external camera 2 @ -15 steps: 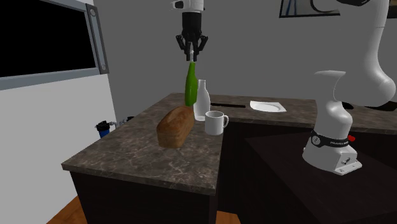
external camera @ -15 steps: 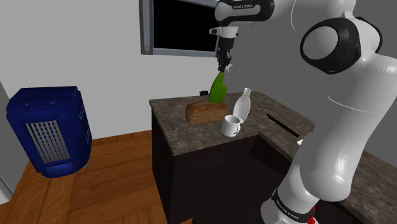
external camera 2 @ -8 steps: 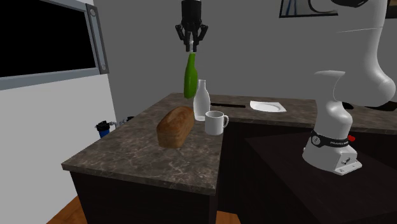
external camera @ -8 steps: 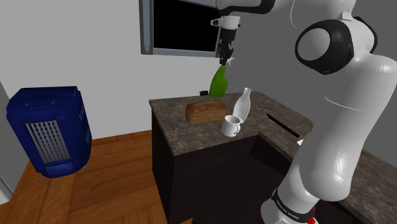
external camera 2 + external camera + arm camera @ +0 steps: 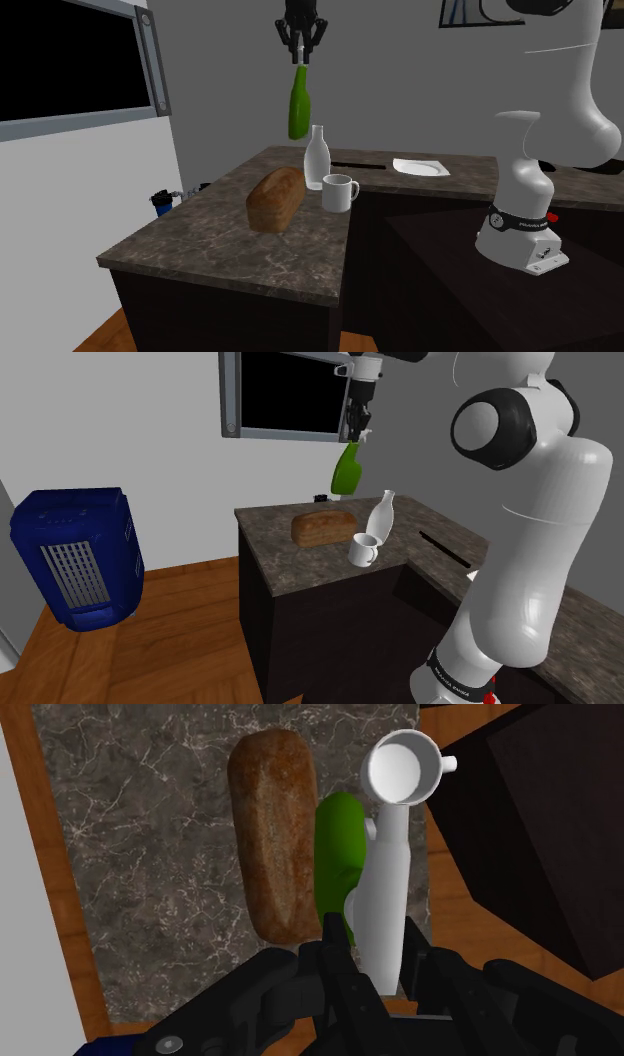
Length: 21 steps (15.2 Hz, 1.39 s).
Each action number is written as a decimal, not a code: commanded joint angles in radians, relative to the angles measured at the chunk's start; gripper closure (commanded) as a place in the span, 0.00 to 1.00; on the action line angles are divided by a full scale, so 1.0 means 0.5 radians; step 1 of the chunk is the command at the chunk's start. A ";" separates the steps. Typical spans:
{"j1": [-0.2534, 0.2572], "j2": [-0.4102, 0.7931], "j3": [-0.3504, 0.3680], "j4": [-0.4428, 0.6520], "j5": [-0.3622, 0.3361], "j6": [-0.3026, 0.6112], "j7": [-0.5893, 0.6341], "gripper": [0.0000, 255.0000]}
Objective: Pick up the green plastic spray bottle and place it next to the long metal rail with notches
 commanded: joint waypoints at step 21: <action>-0.103 -0.398 -0.105 -0.100 -0.208 -0.217 -0.277 1.00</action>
